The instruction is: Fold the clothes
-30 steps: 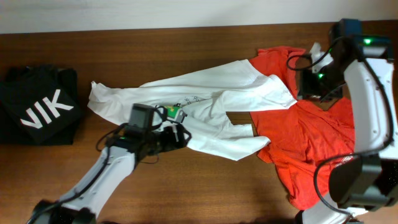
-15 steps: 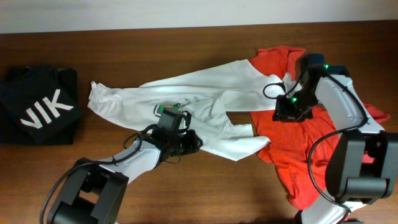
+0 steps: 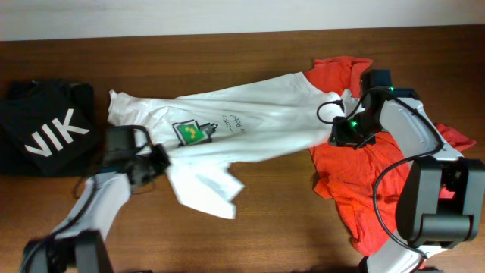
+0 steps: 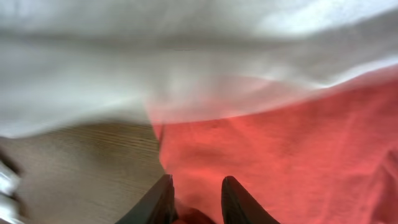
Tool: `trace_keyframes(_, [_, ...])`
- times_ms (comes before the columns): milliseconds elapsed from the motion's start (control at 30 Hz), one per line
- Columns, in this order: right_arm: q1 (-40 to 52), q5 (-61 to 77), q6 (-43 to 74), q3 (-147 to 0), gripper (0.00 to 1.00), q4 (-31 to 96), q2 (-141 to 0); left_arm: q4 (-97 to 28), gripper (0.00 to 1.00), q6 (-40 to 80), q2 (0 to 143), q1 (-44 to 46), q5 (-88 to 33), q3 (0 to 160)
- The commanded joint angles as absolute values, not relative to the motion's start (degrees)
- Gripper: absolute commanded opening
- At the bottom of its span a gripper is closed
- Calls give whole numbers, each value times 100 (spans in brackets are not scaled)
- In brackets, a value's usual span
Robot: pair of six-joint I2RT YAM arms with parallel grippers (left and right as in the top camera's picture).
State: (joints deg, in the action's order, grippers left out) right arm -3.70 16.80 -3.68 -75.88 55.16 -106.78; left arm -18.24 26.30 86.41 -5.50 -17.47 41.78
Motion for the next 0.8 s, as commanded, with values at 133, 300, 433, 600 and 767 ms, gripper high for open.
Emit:
trace_keyframes(133, [91, 1734, -416, -7546, 29, 5190, -10696, -2115, 40, 2261, 8167, -1385, -2016, 4366])
trace_keyframes(300, [102, 1105, 209, -7555, 29, 4239, -10715, -2945, 40, 2261, 8167, -1236, -2016, 4366])
trace_keyframes(433, [38, 897, 414, -7566, 29, 3162, -10715, -3479, 40, 2259, 8167, -1070, -2016, 4364])
trace_keyframes(600, [-123, 834, 392, -7566, 29, 2440, -10831, -3542, 35, 2261, 8167, -786, -2012, 4359])
trace_keyframes(767, [-351, 836, 390, -7566, 29, 2239, -11257, -3472, 36, 2261, 8167, -609, -1966, 4357])
